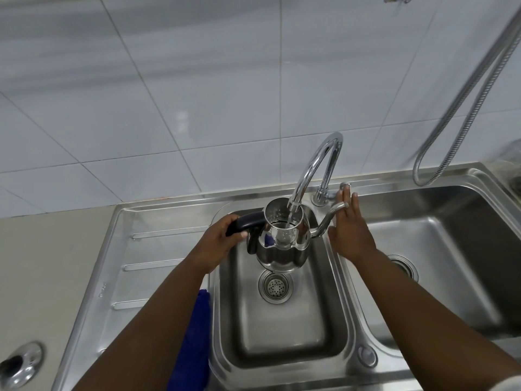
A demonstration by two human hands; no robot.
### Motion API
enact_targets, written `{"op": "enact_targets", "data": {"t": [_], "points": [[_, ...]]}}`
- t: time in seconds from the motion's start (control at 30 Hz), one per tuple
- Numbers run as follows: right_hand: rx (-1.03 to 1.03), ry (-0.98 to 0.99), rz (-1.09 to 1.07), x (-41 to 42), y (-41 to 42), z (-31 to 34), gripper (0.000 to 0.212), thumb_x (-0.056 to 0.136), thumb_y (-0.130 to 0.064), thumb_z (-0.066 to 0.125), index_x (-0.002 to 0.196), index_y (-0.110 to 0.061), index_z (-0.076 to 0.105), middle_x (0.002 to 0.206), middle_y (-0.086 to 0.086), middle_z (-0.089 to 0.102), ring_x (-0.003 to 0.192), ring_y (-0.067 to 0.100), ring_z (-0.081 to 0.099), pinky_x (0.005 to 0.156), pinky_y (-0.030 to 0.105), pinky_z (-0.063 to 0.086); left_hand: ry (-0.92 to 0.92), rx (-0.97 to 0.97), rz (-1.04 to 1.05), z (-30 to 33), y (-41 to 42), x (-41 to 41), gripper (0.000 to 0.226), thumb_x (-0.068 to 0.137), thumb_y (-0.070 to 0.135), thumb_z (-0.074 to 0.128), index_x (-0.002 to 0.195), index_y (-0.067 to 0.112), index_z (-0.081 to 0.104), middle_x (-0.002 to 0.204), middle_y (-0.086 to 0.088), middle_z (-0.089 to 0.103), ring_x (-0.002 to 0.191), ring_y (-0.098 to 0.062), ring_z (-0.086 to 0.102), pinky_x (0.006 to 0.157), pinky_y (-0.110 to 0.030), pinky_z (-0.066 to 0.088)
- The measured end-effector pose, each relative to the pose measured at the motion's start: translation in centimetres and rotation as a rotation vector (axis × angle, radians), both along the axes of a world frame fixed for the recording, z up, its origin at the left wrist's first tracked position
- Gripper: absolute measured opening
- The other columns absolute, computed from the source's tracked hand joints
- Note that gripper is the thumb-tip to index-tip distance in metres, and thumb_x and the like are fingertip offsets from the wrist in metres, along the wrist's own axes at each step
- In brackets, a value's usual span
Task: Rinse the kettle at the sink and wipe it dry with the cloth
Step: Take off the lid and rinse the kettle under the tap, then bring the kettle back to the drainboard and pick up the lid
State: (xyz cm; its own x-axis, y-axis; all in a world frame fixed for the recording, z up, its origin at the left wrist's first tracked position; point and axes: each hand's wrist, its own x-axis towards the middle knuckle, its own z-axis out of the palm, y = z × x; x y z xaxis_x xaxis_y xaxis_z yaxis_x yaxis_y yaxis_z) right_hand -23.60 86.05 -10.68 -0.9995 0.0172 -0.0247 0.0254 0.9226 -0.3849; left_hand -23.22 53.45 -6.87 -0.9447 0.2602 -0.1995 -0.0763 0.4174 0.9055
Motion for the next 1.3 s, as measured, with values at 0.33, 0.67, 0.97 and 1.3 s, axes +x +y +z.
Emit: {"op": "enact_targets", "data": {"t": [0.33,0.67,0.97,1.3], "points": [[-0.379,0.101,-0.051,-0.3,1.0,1.8,0.055,0.083,0.003,0.06,0.136,-0.009,0.056,0.141,0.014,0.057,0.125,0.034,0.058,0.107,0.032,0.041,0.001,0.029,0.007,0.2,0.1,-0.3,0.024,0.091,0.018,0.065,0.113,0.027,0.059,0.097,0.008,0.065,0.082,0.009,0.059,0.071,-0.013,0.045],[-0.939,0.045,-0.157,4.2,-1.7,2.9,0.025,0.088,0.0,0.067,0.1,-0.022,0.07,0.108,0.012,0.075,0.109,0.027,0.07,0.103,0.053,0.05,0.007,0.052,-0.002,0.9,-1.4,1.8,0.021,0.09,0.018,0.067,0.104,0.033,0.061,0.093,0.005,0.064,0.079,0.006,0.058,0.074,-0.017,0.046],[-0.828,0.094,-0.072,9.0,-5.7,5.7,0.022,0.086,-0.002,0.07,0.098,-0.02,0.073,0.104,0.002,0.076,0.104,0.018,0.071,0.101,0.041,0.052,0.027,0.037,-0.002,2.6,-6.2,6.1,0.021,0.089,0.026,0.067,0.103,0.041,0.062,0.086,0.018,0.065,0.076,0.005,0.059,0.076,-0.026,0.046],[-0.865,0.042,0.014,13.3,-15.5,7.4,0.029,0.086,-0.003,0.071,0.089,-0.032,0.073,0.094,-0.021,0.077,0.097,0.004,0.072,0.095,0.032,0.055,0.033,0.009,0.071,5.2,-16.5,11.9,0.022,0.09,0.022,0.067,0.106,0.035,0.061,0.087,0.012,0.064,0.072,0.005,0.057,0.073,-0.023,0.047]]}}
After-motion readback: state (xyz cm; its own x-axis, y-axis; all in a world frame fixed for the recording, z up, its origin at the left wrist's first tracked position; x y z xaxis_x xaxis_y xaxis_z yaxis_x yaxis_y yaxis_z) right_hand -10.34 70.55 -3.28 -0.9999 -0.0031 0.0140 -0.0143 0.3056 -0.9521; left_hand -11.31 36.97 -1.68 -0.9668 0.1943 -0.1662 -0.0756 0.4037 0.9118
